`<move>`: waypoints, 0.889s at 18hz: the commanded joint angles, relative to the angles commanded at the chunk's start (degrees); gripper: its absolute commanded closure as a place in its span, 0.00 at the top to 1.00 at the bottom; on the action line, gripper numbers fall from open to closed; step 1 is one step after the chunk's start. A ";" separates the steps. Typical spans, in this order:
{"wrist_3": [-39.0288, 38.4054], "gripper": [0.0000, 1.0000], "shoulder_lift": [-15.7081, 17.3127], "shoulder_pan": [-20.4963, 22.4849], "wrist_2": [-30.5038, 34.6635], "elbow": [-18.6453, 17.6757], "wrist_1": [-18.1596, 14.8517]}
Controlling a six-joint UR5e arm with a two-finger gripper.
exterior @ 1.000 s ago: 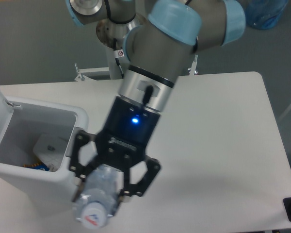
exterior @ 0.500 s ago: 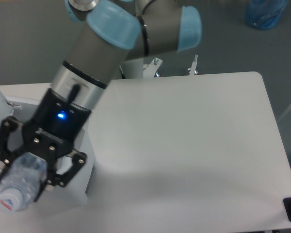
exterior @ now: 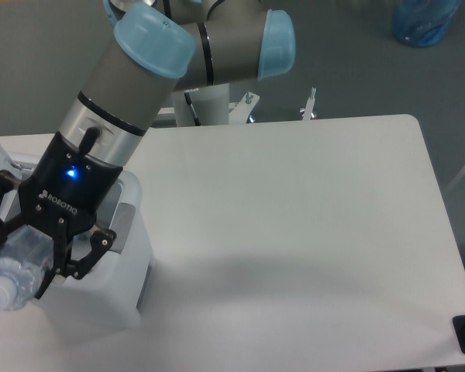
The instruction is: Place the trash in the trash can
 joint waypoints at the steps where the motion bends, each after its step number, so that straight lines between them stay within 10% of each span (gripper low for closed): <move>1: 0.97 0.77 0.62 0.00 0.00 -0.97 -0.09; 4: 2.48 0.99 1.15 0.26 0.00 -2.03 -0.09; 16: 4.67 1.00 2.12 8.16 0.44 -2.91 -0.09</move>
